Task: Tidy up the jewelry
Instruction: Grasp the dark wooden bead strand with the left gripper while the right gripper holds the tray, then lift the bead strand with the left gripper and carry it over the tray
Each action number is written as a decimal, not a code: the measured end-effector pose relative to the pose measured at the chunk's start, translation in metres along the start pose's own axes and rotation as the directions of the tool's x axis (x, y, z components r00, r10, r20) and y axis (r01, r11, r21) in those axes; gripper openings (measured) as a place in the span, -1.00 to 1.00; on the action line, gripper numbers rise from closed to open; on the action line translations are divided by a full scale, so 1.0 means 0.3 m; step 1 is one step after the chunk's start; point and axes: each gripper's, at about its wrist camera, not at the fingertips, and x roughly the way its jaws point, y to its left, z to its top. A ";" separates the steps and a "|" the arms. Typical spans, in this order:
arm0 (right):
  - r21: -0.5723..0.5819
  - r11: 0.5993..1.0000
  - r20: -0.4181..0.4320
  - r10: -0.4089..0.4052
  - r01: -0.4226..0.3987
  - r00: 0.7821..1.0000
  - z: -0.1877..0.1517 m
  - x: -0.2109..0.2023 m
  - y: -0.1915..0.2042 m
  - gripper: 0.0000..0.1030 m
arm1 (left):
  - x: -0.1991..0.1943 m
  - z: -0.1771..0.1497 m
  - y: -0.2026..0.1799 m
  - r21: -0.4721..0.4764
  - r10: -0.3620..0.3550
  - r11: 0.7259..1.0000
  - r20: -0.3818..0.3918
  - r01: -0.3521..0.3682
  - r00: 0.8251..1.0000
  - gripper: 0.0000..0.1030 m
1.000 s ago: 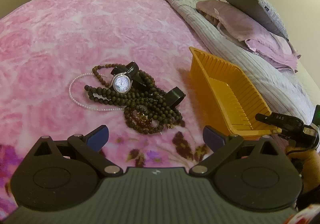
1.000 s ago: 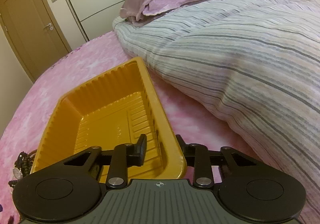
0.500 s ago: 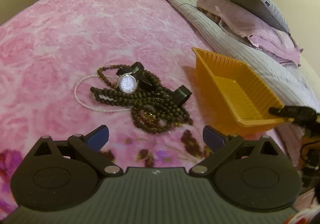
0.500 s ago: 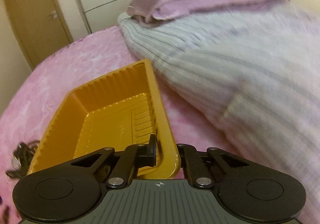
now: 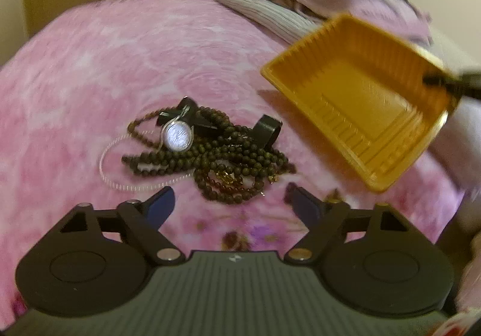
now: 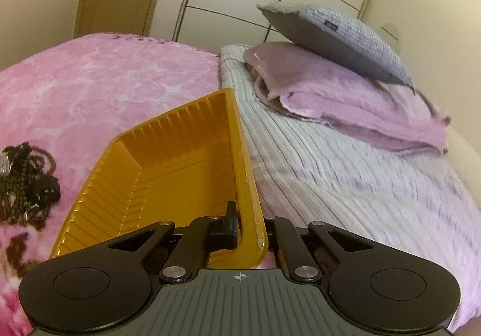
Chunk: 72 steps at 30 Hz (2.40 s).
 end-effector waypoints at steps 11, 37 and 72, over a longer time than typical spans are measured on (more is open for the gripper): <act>-0.002 1.000 -0.008 -0.007 0.007 1.000 0.011 -0.002 0.000 -0.91 | 0.049 0.026 0.037 0.316 0.102 0.943 0.037 -0.109 0.994 -0.30; -0.029 0.999 -0.003 -0.026 0.026 1.000 0.013 -0.004 0.024 -0.91 | -0.133 0.201 0.105 0.572 0.114 0.803 0.126 -0.166 0.985 -0.88; -0.065 0.997 0.019 -0.039 0.040 0.999 0.059 -0.064 0.039 -0.90 | -0.794 0.850 -0.090 0.524 -0.158 0.839 0.493 -0.147 0.855 -0.88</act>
